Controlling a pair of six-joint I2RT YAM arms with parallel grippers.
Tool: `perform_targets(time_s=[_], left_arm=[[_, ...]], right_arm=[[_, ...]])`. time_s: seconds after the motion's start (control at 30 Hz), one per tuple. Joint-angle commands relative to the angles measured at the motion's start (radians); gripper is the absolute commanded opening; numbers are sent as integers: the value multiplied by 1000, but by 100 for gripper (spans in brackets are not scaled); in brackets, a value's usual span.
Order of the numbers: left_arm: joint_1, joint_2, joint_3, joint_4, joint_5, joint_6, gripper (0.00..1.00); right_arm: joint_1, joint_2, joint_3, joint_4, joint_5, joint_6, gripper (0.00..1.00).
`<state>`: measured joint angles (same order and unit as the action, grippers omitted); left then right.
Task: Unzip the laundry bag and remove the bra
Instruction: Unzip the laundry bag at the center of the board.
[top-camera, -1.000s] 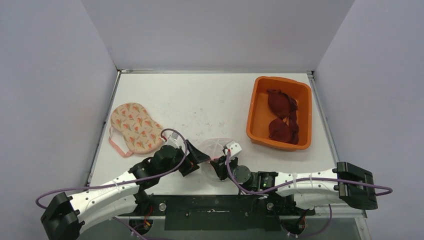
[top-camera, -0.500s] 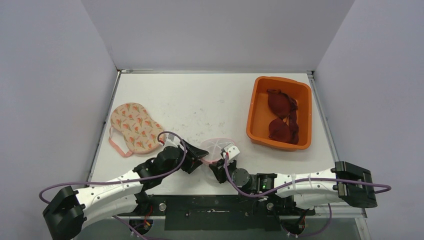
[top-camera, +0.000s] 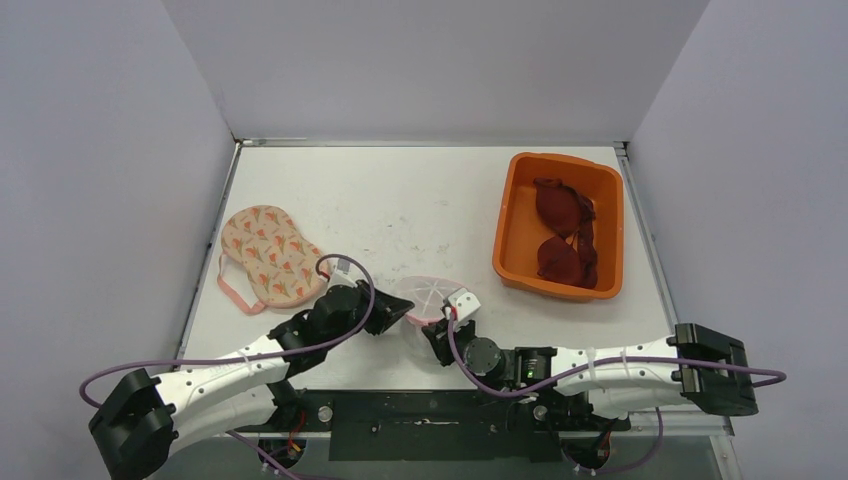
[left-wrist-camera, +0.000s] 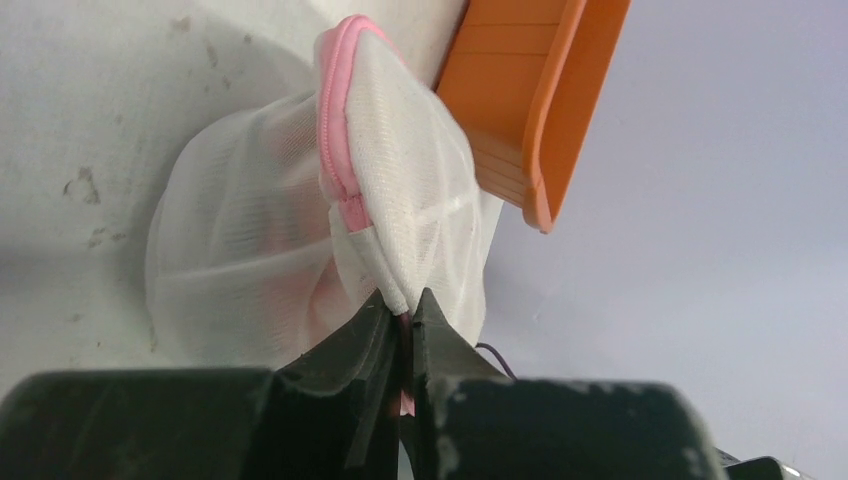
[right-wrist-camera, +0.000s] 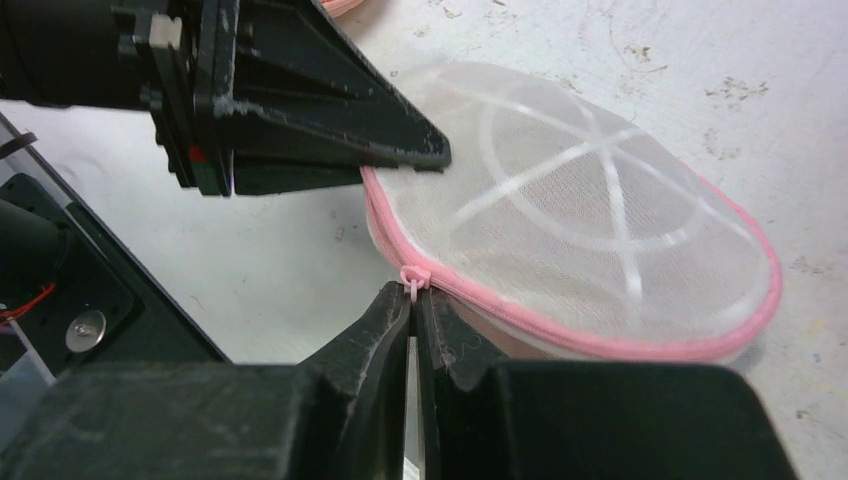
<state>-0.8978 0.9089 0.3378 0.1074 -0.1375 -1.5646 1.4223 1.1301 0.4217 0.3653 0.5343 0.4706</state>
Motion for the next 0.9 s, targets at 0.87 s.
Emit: perform_targets(time_s=[0.87], left_arm=[[254, 249, 506, -142, 456, 696, 0]], right_arm=[[-71, -256, 81, -262, 140, -67, 5]])
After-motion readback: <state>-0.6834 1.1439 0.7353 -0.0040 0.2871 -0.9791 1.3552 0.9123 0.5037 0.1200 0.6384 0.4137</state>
